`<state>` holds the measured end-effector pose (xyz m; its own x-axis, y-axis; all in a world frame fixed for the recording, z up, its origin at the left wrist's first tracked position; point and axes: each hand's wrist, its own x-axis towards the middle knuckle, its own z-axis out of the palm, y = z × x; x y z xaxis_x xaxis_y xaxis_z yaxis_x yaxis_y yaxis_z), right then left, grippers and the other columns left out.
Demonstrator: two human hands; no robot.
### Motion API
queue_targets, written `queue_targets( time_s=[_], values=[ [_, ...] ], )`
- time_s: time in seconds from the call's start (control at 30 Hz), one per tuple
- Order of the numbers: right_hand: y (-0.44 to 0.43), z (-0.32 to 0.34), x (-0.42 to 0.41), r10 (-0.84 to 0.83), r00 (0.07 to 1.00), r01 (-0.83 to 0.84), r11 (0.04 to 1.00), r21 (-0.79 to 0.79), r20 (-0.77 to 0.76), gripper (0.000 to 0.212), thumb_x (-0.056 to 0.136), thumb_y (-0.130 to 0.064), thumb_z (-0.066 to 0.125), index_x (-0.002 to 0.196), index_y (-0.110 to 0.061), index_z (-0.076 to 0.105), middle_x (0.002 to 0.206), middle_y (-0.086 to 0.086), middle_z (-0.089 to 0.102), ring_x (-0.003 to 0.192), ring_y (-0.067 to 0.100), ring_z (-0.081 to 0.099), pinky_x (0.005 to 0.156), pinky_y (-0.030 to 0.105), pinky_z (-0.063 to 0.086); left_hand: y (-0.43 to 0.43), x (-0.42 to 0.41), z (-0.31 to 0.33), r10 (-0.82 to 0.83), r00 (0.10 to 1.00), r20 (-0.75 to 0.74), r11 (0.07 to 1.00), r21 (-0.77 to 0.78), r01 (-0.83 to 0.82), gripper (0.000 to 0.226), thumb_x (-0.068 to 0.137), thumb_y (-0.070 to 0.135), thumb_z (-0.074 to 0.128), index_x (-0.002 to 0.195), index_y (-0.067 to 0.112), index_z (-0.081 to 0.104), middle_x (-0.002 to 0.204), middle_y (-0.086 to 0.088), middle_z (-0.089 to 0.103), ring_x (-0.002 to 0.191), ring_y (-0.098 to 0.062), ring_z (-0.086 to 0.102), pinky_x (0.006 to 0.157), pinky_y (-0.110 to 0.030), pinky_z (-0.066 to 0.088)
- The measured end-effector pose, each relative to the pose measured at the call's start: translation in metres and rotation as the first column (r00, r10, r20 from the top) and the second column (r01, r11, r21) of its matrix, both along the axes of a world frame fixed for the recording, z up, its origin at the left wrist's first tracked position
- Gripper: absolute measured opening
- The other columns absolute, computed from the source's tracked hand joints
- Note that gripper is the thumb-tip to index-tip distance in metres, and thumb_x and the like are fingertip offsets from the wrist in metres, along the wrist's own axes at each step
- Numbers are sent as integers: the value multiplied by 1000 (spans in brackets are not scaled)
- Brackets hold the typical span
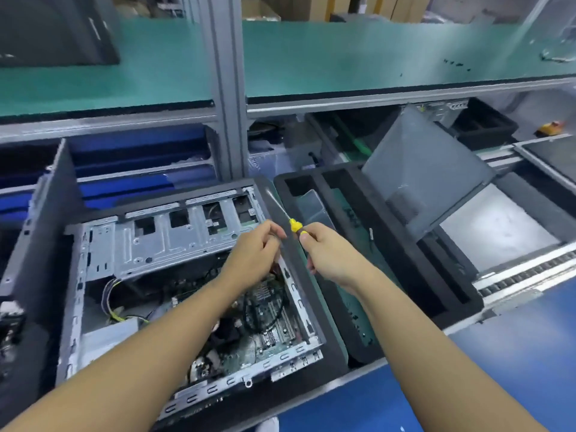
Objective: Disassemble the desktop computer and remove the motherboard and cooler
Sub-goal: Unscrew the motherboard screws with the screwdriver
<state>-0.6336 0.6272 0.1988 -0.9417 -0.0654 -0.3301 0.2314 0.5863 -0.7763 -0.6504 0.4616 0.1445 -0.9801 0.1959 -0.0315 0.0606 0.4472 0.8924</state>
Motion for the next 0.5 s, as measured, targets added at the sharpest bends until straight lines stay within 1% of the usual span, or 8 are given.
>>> queue_targets(
  time_s=[0.07,0.13,0.2,0.27,0.3,0.37,0.43,0.5],
  values=[
    [-26,-5,-3,49,998,-47,997,-62,31,15,103,-23,38,111,-16,48,76,7,62,61,17,60,67,34,52,-37,7,-9,14,1000,6,987,-160,-12,23,90,18,41,82,33,55,59,5,63,52,-10,54,56,-33,46],
    [-48,-10,-5,42,997,-31,985,-170,64,5,100,-16,39,101,-15,43,84,9,60,61,19,63,70,42,55,-72,12,-20,-7,999,47,903,-430,26,20,91,21,43,79,33,55,67,10,65,64,-12,59,64,-34,51],
    [-65,-17,-6,19,998,-4,971,-238,59,5,99,-13,38,95,-15,40,85,10,57,59,19,63,65,39,57,-103,20,-31,5,987,163,750,-654,104,15,93,26,45,89,32,59,92,8,69,80,-16,62,75,-36,53],
    [-74,-28,-8,-3,1000,7,971,-239,18,5,97,-14,39,94,-13,42,73,8,61,57,17,63,54,26,55,-123,29,-41,23,967,253,578,-793,193,24,94,36,47,110,26,61,117,0,64,99,-23,62,87,-38,51],
    [-77,-33,-8,-16,1000,15,974,-226,-2,5,96,-14,38,94,-12,42,65,5,62,56,17,63,49,20,51,-127,33,-44,19,958,286,519,-822,235,36,95,44,46,121,23,59,126,-3,59,108,-27,60,92,-39,49],
    [-81,-46,-7,-50,998,42,980,-194,-38,7,94,-15,37,93,-10,43,55,1,63,56,15,63,45,12,43,-126,38,-44,14,945,327,497,-822,277,59,94,62,40,134,19,52,136,-6,52,121,-29,54,98,-42,44],
    [-83,-57,-5,-67,994,51,980,-192,-81,7,94,-14,37,92,-10,42,54,0,61,58,18,65,49,11,42,-117,43,-43,-12,922,386,505,-794,339,75,90,72,37,140,17,47,147,-9,44,130,-31,48,103,-45,41],
    [-84,-65,-4,-73,988,42,974,-222,-136,6,92,-15,38,88,-12,41,57,-3,58,57,19,62,53,15,46,-106,52,-44,-51,889,455,485,-767,421,86,86,76,43,145,14,42,160,-13,23,137,-34,40,106,-47,39]
  ],
)
